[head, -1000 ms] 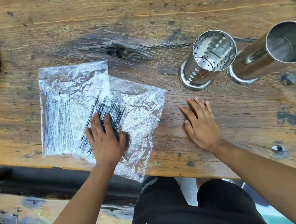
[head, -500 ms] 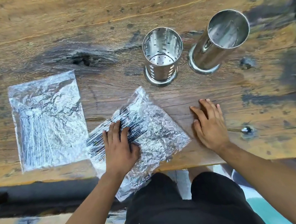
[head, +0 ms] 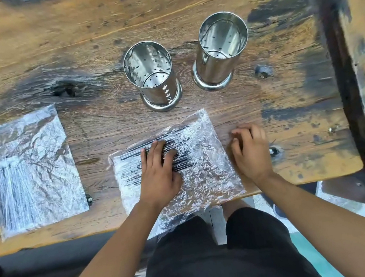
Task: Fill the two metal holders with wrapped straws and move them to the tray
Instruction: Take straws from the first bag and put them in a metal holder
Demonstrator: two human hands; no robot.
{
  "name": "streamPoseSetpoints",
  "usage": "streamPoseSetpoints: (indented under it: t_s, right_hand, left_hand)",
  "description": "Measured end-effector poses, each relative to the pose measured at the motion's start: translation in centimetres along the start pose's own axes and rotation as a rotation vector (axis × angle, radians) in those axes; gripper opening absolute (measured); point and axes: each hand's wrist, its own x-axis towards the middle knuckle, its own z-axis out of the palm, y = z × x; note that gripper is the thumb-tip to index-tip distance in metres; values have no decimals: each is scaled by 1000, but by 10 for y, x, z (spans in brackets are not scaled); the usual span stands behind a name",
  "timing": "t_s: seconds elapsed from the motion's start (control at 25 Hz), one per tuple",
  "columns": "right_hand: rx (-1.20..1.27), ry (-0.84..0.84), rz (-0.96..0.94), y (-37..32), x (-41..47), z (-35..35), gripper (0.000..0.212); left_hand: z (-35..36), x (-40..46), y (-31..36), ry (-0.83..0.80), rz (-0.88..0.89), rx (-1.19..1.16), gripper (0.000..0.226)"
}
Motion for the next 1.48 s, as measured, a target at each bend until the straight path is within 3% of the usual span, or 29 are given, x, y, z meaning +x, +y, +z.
streamPoseSetpoints:
  t_s: [0.08, 0.28, 0.4, 0.8, 1.16, 1.48]
  right_hand:
    - [48, 27, 39, -9, 6, -3, 14]
    - [44, -255, 29, -37, 11, 7, 21]
    - [3, -323, 53, -40, 12, 18, 26]
    - [-43, -341, 83, -39, 20, 21, 16]
    - [-6, -372, 88, -27, 28, 10, 20]
    - [27, -317, 300, -4, 43, -7, 20]
  left_hand:
    - [0, 3, 3, 12, 2, 9, 65]
    - [11, 1, 4, -3, -161, 164, 82]
    - [23, -2, 3, -17, -182, 209, 81]
    - [46, 4, -4, 19, -213, 272, 82]
    - [51, 5, -6, 60, -205, 287, 84]
    - [49, 4, -5, 46, -202, 285, 84]
